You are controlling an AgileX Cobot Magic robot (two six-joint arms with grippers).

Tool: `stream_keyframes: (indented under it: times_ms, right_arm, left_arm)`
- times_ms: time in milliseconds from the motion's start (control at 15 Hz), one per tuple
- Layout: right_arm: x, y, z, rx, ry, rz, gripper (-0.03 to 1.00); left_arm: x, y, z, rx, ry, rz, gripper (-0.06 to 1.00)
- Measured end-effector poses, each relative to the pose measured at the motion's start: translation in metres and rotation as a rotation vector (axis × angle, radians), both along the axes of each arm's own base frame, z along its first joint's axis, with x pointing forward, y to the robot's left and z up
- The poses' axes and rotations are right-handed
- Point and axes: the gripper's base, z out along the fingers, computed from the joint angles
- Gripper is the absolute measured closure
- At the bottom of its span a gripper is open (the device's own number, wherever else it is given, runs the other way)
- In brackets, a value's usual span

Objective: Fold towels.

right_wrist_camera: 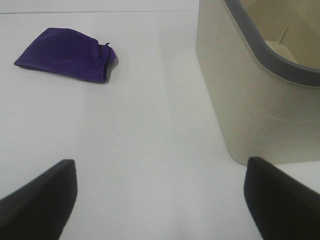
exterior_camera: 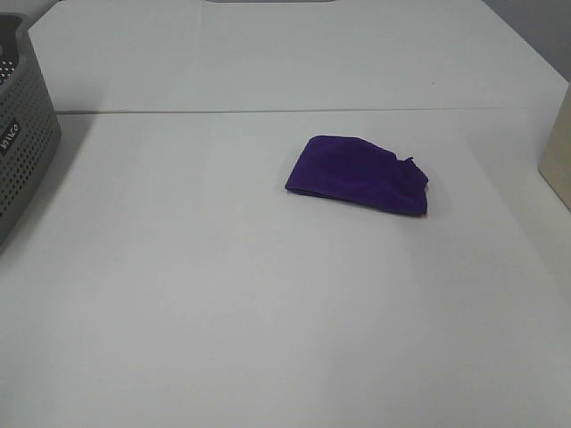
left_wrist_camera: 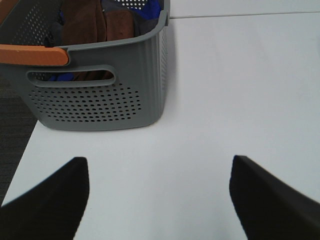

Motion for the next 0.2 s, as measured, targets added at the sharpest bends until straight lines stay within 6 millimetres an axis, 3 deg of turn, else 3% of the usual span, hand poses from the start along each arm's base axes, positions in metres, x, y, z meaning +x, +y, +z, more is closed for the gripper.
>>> stream_keyframes:
  times_ms: [200]
  right_arm:
    - [0.0, 0.0, 0.0001, 0.0, -0.001, 0.0, 0.1]
  left_arm:
    - [0.0002, -0.0048, -0.0001, 0.009, 0.002, -0.063, 0.23]
